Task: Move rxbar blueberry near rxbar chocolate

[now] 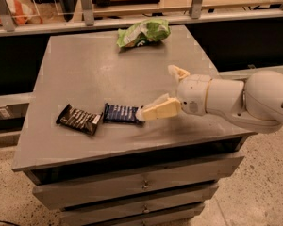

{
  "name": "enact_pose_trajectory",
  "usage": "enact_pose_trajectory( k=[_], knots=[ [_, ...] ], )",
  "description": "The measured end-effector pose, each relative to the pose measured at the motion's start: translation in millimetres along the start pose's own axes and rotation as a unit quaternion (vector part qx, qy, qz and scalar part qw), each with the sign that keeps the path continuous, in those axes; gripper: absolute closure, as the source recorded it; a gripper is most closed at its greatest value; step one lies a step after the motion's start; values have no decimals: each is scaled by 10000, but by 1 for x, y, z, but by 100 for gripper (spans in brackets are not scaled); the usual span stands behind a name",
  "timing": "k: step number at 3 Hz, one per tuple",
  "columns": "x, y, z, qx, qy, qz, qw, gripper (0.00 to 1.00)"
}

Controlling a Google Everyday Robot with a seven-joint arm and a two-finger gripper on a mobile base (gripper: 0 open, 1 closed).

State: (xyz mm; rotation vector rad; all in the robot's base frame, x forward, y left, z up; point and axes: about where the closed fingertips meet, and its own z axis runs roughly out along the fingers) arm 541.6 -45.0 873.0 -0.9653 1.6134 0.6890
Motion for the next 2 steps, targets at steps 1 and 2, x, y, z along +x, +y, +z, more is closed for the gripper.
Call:
enact_pose_trajectory(
  k=[1, 2],
  knots=[
    [-1, -20, -19, 349, 94, -216, 9991, 0],
    [-1, -20, -19, 349, 94, -216, 9991, 0]
  ],
)
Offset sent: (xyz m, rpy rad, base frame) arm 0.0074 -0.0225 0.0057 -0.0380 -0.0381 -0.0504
